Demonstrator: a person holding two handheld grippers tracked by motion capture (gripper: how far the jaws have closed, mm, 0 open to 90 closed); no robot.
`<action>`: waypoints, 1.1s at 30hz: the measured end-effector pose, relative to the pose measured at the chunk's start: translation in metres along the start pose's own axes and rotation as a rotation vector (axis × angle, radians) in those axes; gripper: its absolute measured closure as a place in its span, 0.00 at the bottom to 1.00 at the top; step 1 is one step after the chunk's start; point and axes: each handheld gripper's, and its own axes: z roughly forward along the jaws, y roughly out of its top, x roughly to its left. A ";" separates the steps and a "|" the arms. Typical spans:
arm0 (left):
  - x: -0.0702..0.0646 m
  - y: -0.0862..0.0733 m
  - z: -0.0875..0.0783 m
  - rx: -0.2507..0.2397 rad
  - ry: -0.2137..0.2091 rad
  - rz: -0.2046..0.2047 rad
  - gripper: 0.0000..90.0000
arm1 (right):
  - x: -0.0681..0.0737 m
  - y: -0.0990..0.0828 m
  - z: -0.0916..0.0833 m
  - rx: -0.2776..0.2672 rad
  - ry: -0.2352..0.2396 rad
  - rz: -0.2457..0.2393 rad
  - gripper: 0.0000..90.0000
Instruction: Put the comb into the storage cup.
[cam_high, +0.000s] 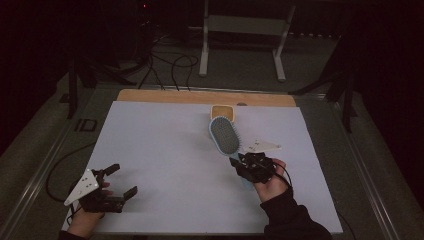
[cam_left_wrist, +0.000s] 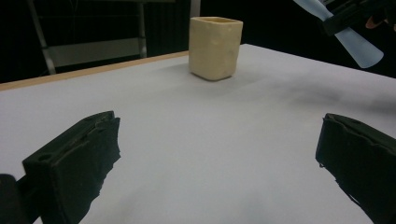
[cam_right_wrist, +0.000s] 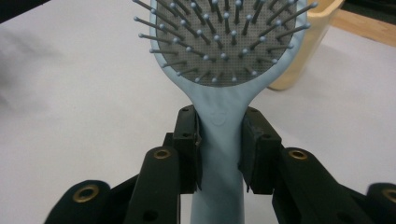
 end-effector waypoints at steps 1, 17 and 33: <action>0.000 0.000 0.000 0.002 0.000 0.002 0.00 | 0.000 0.001 0.000 -0.014 0.000 -0.002 0.78; 0.000 0.000 0.000 -0.001 0.001 -0.002 0.00 | -0.008 0.010 -0.001 -0.145 -0.040 0.020 0.78; 0.001 0.000 0.000 -0.002 -0.002 -0.008 0.00 | -0.019 0.022 -0.006 -0.270 -0.095 0.079 0.78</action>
